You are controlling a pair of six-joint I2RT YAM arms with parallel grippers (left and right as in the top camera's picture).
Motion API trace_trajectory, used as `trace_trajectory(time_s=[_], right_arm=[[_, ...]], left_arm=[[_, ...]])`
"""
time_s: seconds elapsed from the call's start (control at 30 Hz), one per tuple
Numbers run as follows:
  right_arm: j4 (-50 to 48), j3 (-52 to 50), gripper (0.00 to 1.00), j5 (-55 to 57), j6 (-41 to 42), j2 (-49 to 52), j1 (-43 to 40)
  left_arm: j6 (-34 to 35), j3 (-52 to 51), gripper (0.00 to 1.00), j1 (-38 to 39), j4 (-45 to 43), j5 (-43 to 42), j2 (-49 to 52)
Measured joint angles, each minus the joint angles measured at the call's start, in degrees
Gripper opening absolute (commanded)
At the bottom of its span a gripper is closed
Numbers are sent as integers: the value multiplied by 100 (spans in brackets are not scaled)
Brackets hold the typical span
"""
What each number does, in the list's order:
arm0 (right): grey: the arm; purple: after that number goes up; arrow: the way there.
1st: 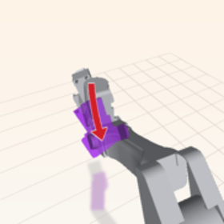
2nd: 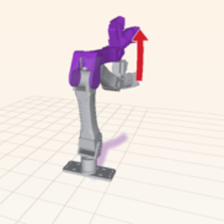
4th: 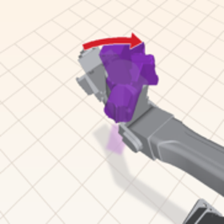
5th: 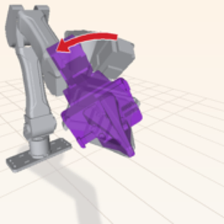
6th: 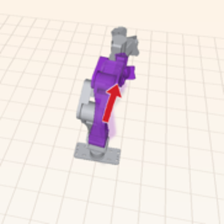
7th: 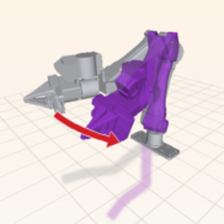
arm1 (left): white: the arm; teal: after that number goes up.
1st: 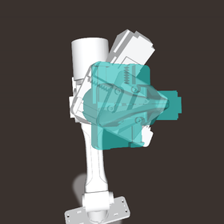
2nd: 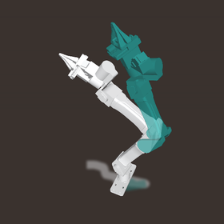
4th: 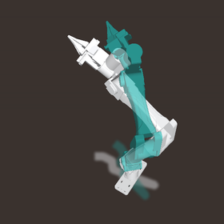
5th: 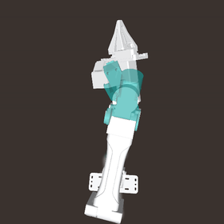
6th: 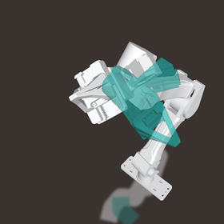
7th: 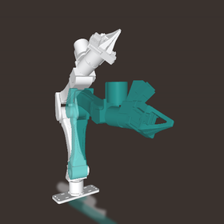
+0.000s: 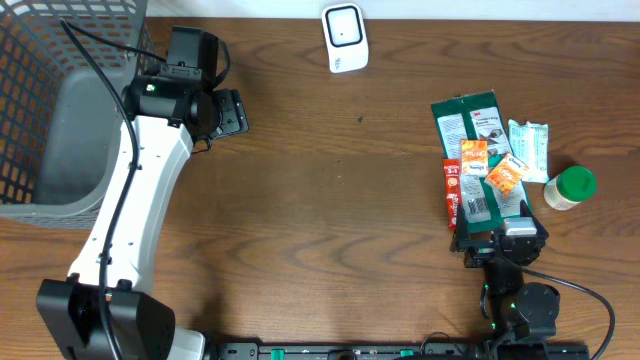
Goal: Scan the item barcode
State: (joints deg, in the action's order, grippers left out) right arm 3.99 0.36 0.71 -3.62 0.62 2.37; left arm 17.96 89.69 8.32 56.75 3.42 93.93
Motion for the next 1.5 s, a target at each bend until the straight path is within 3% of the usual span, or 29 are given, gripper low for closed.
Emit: trace_trajectory(time_s=[0.53,1.03,1.33,1.5], right_arm=[[0,0,99,-11,0,0,0],[2,0,99,-24,0,0,0],[2,0,99,-33,0,0,0],[0,0,99,-33,0,0,0]], left_arm=[[0,-4,80,0,0,0,-413],[0,-7,81,-2,-9,4,-4354],[2,-61,80,-122,61,136,-5643],[0,-671,80,-321,136,155,-6526]])
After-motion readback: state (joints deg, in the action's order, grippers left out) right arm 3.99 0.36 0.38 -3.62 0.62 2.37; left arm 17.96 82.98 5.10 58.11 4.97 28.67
